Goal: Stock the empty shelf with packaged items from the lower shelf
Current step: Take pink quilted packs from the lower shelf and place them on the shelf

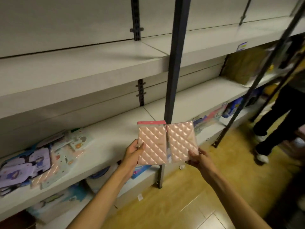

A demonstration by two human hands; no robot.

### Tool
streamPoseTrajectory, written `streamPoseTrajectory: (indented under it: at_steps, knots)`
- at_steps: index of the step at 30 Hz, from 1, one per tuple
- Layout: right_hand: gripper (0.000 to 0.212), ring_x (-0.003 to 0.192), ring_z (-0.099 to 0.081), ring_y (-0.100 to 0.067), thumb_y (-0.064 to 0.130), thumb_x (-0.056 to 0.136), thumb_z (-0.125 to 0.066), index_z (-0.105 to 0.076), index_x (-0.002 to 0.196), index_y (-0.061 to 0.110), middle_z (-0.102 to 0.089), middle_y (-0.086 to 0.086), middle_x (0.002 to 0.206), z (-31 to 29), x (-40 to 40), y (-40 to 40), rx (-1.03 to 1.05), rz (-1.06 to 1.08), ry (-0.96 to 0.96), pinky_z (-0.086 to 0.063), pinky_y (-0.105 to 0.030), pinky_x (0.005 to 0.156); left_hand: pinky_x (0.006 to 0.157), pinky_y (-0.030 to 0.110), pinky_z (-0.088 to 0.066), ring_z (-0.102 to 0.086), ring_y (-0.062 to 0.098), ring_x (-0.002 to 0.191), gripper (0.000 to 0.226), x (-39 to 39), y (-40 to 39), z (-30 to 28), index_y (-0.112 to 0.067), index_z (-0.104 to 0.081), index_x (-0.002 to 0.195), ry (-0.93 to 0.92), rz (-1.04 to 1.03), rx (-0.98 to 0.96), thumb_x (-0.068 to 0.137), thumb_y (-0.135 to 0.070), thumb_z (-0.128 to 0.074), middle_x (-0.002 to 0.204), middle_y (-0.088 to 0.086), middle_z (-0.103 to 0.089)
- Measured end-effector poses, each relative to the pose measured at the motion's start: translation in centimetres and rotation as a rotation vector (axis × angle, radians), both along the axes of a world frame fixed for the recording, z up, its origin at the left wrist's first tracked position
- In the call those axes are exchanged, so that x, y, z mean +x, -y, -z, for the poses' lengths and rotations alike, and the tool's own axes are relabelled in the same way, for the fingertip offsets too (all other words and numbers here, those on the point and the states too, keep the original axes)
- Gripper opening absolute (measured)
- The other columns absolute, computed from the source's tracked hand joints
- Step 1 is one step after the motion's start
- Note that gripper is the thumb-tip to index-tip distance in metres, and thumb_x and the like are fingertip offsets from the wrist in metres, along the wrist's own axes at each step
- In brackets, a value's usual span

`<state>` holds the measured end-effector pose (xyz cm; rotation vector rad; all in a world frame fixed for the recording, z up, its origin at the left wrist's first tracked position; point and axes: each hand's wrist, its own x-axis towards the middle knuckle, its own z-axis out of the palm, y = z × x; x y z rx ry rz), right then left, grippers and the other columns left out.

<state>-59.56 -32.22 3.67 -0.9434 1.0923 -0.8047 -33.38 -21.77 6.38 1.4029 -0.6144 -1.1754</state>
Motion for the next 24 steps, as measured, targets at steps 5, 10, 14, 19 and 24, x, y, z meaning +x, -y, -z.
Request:
streamPoseTrajectory:
  at_steps: [5, 10, 14, 19, 24]
  knots:
    - [0.03, 0.097, -0.07, -0.037, 0.0, 0.09, -0.063, -0.062, 0.119, 0.004, -0.071, -0.017, 0.111, -2.5, -8.2, 4.0, -0.057, 0.121, 0.021, -0.062, -0.041, 0.078, 0.091, 0.048, -0.057, -0.072, 0.026, 0.105, 0.03, -8.8, 6.3, -2.9, -0.019, -0.062, 0.125, 0.026, 0.075, -0.111, 0.096, -0.018, -0.064, 0.115, 0.007, -0.074]
    - [0.021, 0.088, -0.072, -0.03, 0.004, 0.093, -0.06, -0.063, 0.115, 0.004, -0.07, -0.016, 0.108, -6.5, -13.7, 9.6, -0.151, 0.208, 0.034, -0.06, -0.033, 0.067, 0.081, 0.038, -0.061, -0.074, 0.021, 0.097, 0.029, -15.7, 12.9, -7.6, -0.018, -0.06, 0.118, 0.09, 0.132, -0.218, 0.091, -0.013, -0.069, 0.11, 0.008, -0.075]
    - [0.024, 0.074, -0.072, -0.022, 0.004, 0.093, -0.061, -0.064, 0.117, 0.002, -0.073, -0.014, 0.102, -10.2, -17.0, 15.6, -0.23, 0.249, 0.018, -0.055, -0.031, 0.059, 0.078, 0.035, -0.061, -0.074, 0.017, 0.095, 0.031, -19.4, 19.0, -12.0, -0.02, -0.059, 0.119, 0.155, 0.158, -0.322, 0.09, -0.015, -0.071, 0.108, 0.004, -0.075]
    - [0.022, 0.081, -0.072, -0.024, 0.006, 0.093, -0.06, -0.065, 0.115, 0.004, -0.073, -0.011, 0.103, -16.7, -19.9, 24.1, -0.359, 0.255, 0.023, -0.056, -0.027, 0.059, 0.079, 0.037, -0.061, -0.075, 0.022, 0.093, 0.032, -22.3, 27.3, -17.3, -0.016, -0.063, 0.118, 0.212, 0.115, -0.447, 0.088, -0.011, -0.073, 0.104, 0.004, -0.077]
    - [0.02, 0.081, -0.071, -0.022, 0.004, 0.095, -0.056, -0.064, 0.114, 0.002, -0.069, -0.014, 0.106, -22.9, -21.2, 33.3, -0.432, 0.207, 0.072, -0.06, -0.031, 0.066, 0.07, 0.034, -0.061, -0.076, 0.017, 0.081, 0.026, -24.7, 35.1, -22.4, -0.014, -0.065, 0.111, 0.301, -0.006, -0.544, 0.087, -0.009, -0.073, 0.091, 0.0, -0.078]
